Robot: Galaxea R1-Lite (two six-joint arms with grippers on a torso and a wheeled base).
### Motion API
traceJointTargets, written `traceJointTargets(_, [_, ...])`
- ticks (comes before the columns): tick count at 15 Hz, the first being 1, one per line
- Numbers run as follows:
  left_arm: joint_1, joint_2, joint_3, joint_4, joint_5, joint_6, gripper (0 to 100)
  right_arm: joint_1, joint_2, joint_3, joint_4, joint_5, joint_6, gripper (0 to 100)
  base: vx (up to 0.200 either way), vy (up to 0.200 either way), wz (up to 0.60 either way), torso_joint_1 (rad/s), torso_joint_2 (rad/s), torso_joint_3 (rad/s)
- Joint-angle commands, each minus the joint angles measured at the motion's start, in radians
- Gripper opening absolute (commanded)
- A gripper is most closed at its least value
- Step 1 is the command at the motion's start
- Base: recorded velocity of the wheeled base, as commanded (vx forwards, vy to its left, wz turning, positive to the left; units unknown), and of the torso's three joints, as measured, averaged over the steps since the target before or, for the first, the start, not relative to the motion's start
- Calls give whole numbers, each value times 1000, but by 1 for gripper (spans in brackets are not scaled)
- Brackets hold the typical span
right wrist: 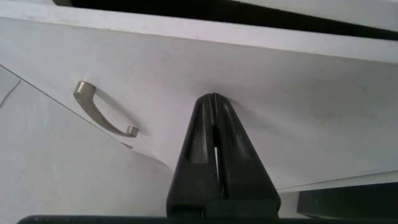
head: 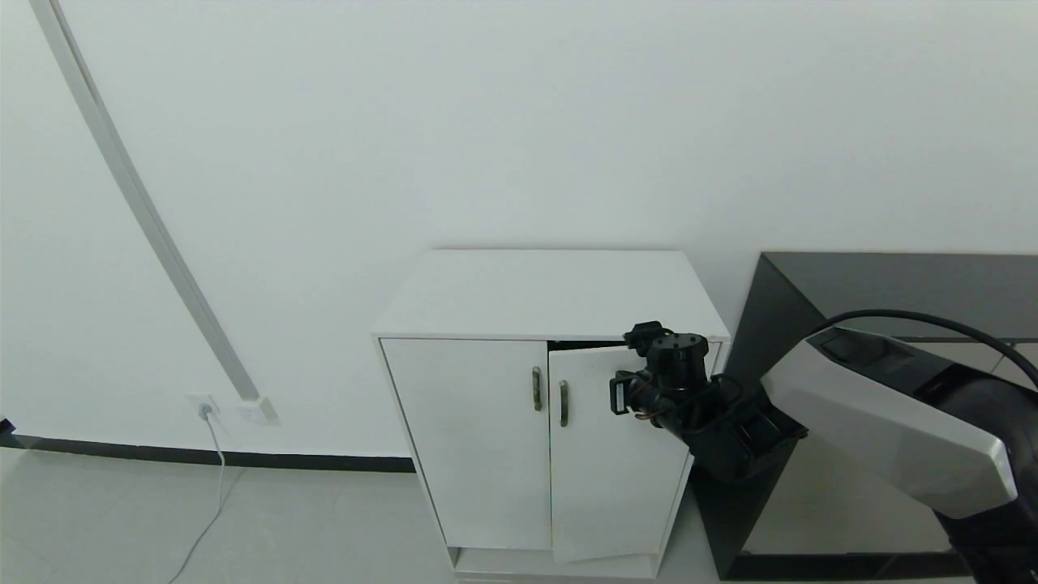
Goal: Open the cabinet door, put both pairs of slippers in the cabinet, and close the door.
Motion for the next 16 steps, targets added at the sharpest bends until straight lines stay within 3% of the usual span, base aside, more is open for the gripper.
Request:
traceJointTargets(1, [0, 0, 0, 0, 0, 0, 0, -3, 11, -14, 2, 0, 0, 0, 0, 0, 0, 0, 0, 0])
traceJointTargets(16, [0, 0, 0, 0, 2, 0, 0, -16, 48, -117, 70, -2, -6, 0, 0, 0, 0, 0, 0, 0])
